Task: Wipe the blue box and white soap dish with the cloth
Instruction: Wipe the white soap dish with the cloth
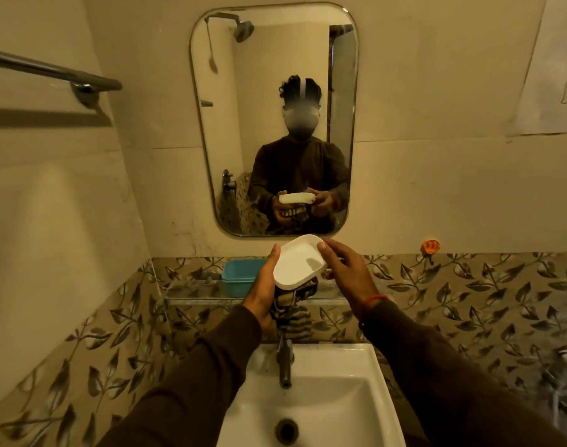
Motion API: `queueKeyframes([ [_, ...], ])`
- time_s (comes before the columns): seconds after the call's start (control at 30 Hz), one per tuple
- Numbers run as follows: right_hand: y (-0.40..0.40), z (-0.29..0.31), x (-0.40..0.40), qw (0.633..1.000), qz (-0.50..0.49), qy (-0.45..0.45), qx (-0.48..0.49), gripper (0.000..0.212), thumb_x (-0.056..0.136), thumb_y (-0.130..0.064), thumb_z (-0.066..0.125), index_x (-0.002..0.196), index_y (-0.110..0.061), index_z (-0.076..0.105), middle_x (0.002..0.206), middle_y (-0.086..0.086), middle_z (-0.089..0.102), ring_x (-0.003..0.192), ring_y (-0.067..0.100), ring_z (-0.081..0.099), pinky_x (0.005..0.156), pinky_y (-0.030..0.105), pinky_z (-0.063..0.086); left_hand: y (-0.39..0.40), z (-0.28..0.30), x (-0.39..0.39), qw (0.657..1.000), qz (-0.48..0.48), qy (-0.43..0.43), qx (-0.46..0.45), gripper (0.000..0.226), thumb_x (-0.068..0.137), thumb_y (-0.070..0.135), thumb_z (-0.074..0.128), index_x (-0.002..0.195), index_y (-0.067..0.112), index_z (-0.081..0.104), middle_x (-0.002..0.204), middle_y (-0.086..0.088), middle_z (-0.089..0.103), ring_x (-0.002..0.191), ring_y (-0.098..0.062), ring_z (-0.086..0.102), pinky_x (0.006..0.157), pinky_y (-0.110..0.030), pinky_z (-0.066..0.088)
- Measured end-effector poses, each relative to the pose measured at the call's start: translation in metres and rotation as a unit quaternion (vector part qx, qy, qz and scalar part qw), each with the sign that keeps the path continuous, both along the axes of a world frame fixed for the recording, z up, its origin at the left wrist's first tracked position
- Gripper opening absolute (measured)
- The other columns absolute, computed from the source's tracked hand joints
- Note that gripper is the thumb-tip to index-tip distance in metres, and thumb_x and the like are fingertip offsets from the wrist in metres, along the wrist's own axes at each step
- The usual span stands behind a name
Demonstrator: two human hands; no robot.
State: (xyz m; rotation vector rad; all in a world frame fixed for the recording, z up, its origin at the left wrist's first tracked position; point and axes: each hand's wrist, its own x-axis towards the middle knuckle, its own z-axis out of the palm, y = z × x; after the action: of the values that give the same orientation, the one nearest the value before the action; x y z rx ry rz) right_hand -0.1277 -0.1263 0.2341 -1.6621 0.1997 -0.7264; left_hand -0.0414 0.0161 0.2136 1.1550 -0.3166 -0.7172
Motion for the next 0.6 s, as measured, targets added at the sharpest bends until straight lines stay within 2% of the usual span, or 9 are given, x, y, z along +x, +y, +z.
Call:
queueKeyframes([
  [0.07,0.008,-0.013,-0.001,0.998,0.043,0.004,0.054,0.036,0.085,-0.061,0.058,0.119,-0.046,0.060,0.118,-0.011,0.066,0.104,0.008,0.062,0.075,0.025,0.053,0.002,-0.001,0.004,0.999,0.032,-0.024,0.005,0.056,0.088,0.072,0.051,0.113,0.026,0.072,0.108,-0.018,0.077,0.095,-0.033,0.076,0.072,-0.038,0.063],
  [0.13,0.013,-0.026,0.000,0.988,0.106,0.020,0.113,0.056,0.080,-0.063,0.061,0.130,-0.041,0.050,0.128,-0.005,0.061,0.114,0.016,0.059,0.085,0.040,0.055,0.003,-0.002,0.007,0.998,0.050,-0.039,0.004,0.057,0.089,0.072,0.050,0.117,0.027,0.069,0.108,-0.015,0.078,0.097,-0.031,0.076,0.078,-0.039,0.062],
  [0.17,0.016,-0.031,0.000,0.982,0.140,0.032,0.122,0.065,0.078,-0.062,0.065,0.136,-0.039,0.044,0.132,-0.005,0.058,0.118,0.019,0.058,0.089,0.045,0.055,0.004,-0.002,0.007,0.998,0.059,-0.038,0.005,0.057,0.089,0.072,0.048,0.117,0.028,0.070,0.107,-0.012,0.078,0.095,-0.028,0.076,0.075,-0.037,0.063],
  [0.23,0.024,-0.039,0.000,0.975,0.192,0.049,0.099,0.075,0.075,-0.052,0.075,0.138,-0.041,0.038,0.129,-0.011,0.059,0.116,0.015,0.061,0.086,0.039,0.057,0.004,-0.001,0.007,0.997,0.066,-0.029,0.014,0.059,0.088,0.076,0.045,0.116,0.030,0.071,0.104,-0.010,0.079,0.091,-0.025,0.077,0.068,-0.034,0.062],
  [0.3,0.033,-0.046,0.003,0.972,0.217,0.047,0.083,0.075,0.077,-0.034,0.080,0.138,-0.041,0.037,0.124,-0.013,0.063,0.114,0.010,0.063,0.084,0.031,0.057,0.002,0.000,0.004,0.999,0.047,-0.003,0.004,0.065,0.088,0.077,0.044,0.119,0.027,0.072,0.110,-0.013,0.077,0.098,-0.031,0.075,0.077,-0.040,0.061],
  [0.37,0.039,-0.051,0.008,0.975,0.203,0.030,0.088,0.073,0.081,-0.021,0.078,0.139,-0.037,0.037,0.125,-0.009,0.063,0.114,0.010,0.063,0.088,0.034,0.057,-0.001,0.000,0.001,0.999,0.036,0.014,-0.011,0.067,0.089,0.076,0.043,0.121,0.024,0.071,0.112,-0.015,0.076,0.100,-0.032,0.074,0.079,-0.041,0.061],
  [0.4,0.040,-0.051,0.010,0.978,0.187,0.022,0.094,0.068,0.083,-0.019,0.075,0.138,-0.037,0.039,0.123,-0.010,0.063,0.113,0.010,0.063,0.088,0.036,0.057,-0.002,0.000,0.001,0.999,0.036,0.016,-0.013,0.067,0.089,0.076,0.043,0.121,0.024,0.071,0.110,-0.014,0.077,0.099,-0.031,0.075,0.078,-0.040,0.061],
  [0.47,0.039,-0.049,0.013,0.983,0.156,0.005,0.095,0.053,0.088,-0.022,0.070,0.131,-0.042,0.047,0.118,-0.014,0.066,0.109,0.010,0.065,0.084,0.035,0.059,-0.001,0.000,0.004,0.999,0.037,0.023,-0.009,0.069,0.088,0.077,0.043,0.121,0.024,0.072,0.111,-0.014,0.077,0.105,-0.033,0.072,0.084,-0.044,0.060],
  [0.6,0.027,-0.050,0.013,0.994,0.088,-0.002,0.058,0.043,0.093,-0.016,0.062,0.129,-0.036,0.050,0.122,-0.004,0.064,0.115,0.019,0.062,0.092,0.044,0.055,0.004,0.003,0.014,0.998,0.039,0.027,0.028,0.071,0.084,0.080,0.044,0.127,0.029,0.066,0.124,-0.016,0.067,0.116,-0.038,0.060,0.094,-0.061,0.051],
])
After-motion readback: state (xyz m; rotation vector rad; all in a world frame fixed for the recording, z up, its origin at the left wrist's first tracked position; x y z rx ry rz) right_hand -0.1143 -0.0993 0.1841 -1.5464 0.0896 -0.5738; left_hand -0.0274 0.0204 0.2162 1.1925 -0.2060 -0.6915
